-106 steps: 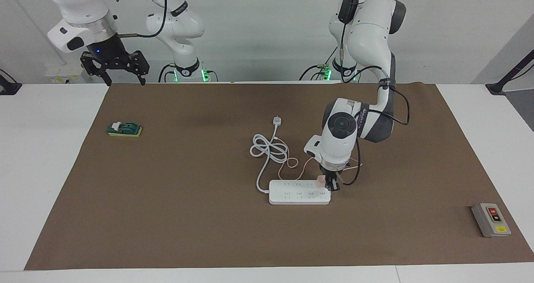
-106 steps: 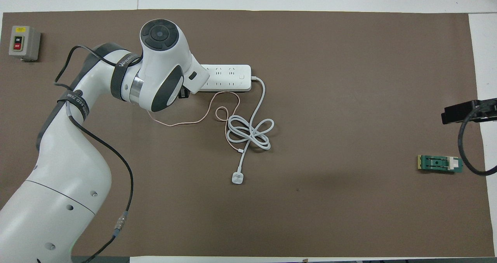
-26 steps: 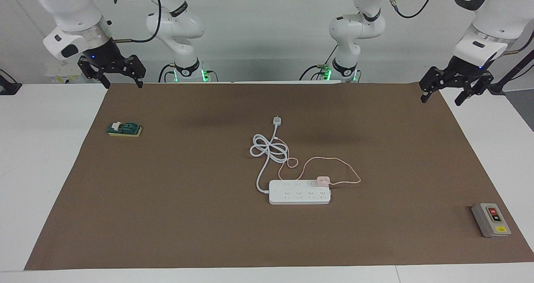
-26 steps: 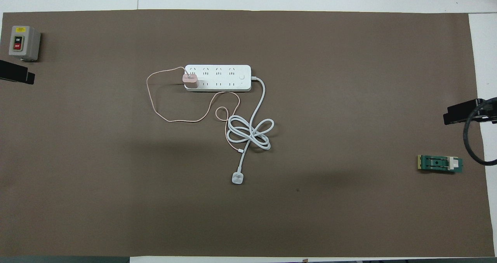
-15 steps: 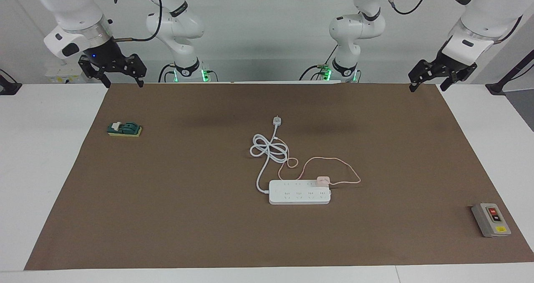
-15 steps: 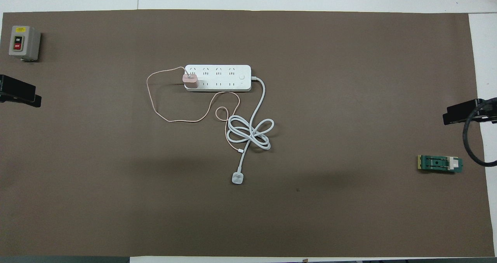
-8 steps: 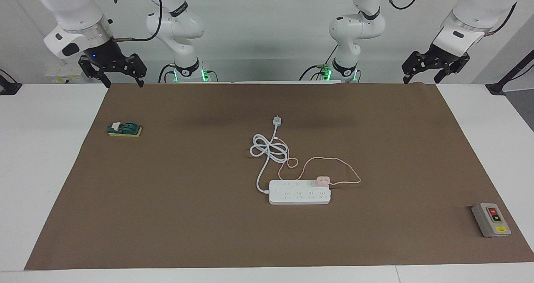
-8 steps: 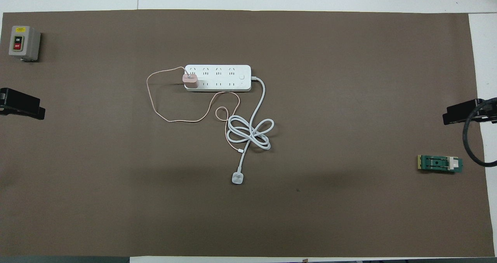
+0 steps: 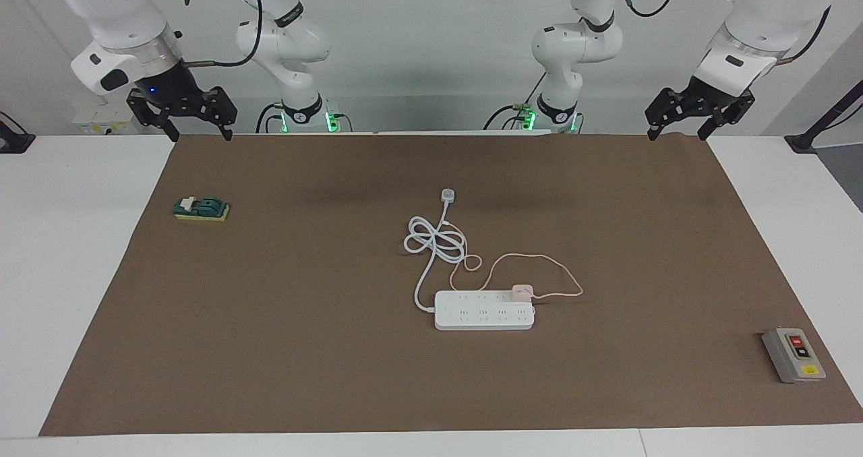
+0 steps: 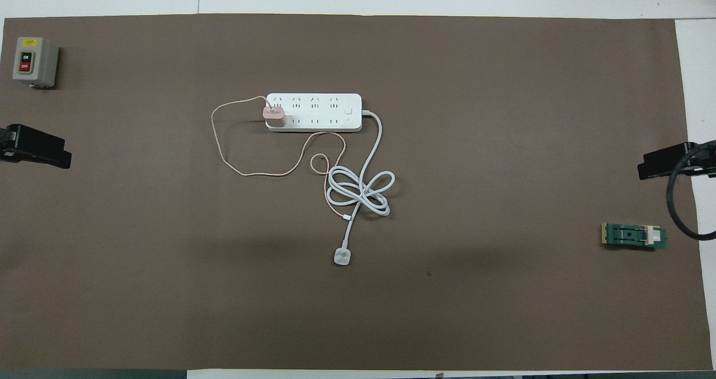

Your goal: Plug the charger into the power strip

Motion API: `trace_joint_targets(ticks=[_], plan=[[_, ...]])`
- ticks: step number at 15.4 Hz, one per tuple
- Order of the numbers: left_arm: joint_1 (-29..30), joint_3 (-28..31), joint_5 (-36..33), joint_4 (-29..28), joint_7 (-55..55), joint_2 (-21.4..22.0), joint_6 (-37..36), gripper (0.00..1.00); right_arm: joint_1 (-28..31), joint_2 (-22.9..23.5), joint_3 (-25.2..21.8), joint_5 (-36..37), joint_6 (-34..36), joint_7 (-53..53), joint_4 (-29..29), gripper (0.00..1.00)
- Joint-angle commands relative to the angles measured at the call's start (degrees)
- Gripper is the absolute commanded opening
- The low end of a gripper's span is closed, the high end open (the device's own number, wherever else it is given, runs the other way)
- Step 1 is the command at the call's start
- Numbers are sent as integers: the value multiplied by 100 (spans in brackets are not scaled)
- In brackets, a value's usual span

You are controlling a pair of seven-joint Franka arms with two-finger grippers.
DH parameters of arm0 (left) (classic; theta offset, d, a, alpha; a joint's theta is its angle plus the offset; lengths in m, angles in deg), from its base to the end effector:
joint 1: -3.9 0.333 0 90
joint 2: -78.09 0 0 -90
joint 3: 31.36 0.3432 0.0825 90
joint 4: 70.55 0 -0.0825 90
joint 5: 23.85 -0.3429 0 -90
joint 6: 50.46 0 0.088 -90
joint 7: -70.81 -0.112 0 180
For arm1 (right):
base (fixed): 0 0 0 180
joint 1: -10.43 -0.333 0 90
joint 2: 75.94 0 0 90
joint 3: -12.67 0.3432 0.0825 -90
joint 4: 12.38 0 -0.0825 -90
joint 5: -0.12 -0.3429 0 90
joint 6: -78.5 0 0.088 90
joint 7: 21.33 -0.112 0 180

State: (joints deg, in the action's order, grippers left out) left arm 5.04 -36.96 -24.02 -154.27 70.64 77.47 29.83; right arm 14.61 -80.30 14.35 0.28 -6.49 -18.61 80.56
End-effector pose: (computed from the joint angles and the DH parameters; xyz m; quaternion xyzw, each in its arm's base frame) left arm 0.4977 -0.0381 0.6733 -0.9986 0.0402 0.0352 0.0023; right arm 0.4773 -0.0205 0.6551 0.9995 0.0018 -0.0314 0.0011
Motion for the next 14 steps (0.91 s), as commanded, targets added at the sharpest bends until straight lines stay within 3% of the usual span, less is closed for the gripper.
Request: trace_joint_targets(ticks=[1, 14], plan=[[-79, 50, -1, -57, 53, 27, 127, 100, 82, -12, 61, -25, 123, 167, -57, 100], [-79, 77, -1, -66, 52, 10, 232, 100, 82, -12, 61, -25, 114, 158, -57, 100]])
